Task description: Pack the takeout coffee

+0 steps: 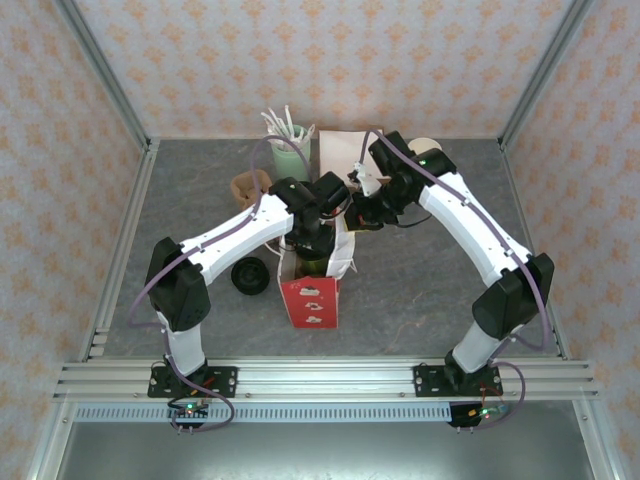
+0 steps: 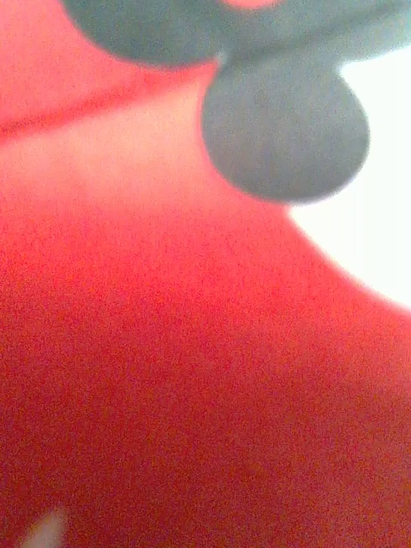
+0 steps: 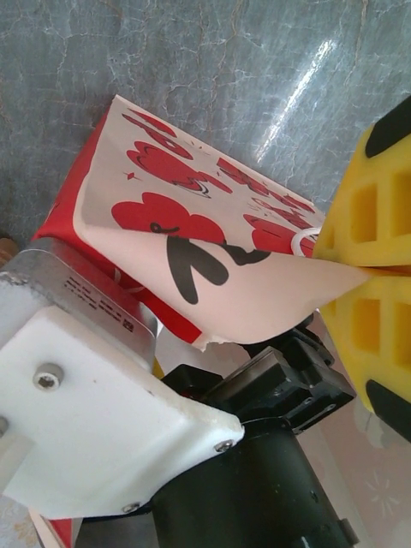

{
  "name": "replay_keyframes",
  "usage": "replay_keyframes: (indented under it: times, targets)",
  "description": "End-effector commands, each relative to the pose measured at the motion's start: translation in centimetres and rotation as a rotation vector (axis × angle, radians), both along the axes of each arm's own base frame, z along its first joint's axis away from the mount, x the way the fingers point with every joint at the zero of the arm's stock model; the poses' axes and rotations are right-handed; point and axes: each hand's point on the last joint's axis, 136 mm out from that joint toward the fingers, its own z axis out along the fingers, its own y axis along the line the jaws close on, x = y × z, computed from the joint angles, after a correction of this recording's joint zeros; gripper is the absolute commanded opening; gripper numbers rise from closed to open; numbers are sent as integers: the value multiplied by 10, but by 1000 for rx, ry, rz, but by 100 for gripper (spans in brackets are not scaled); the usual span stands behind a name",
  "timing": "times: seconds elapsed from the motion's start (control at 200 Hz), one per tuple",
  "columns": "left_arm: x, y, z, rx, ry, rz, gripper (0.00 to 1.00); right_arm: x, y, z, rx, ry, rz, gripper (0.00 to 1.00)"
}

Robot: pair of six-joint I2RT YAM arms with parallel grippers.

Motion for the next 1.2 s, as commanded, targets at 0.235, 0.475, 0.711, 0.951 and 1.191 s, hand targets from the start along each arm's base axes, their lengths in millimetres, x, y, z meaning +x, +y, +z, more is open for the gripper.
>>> replay_keyframes:
  times: [0.235, 0.475, 0.711, 0.951, 1.191]
  targets:
    - [-17, 2, -7, -39, 30, 0, 57, 9, 2, 1, -4, -37, -4, 8]
    - [-27, -5, -19, -53, 66, -22, 55, 8, 1, -2, -12, -32, -7, 8]
    - [-34, -10, -30, -57, 94, -45, 55, 8, 1, -2, -12, -35, -10, 7]
    - [-35, -8, -43, -41, 108, -48, 55, 9, 2, -2, -7, -35, -15, 7]
    - [-27, -7, -26, -40, 76, -47, 58, 11, 3, -2, -3, -37, -18, 7]
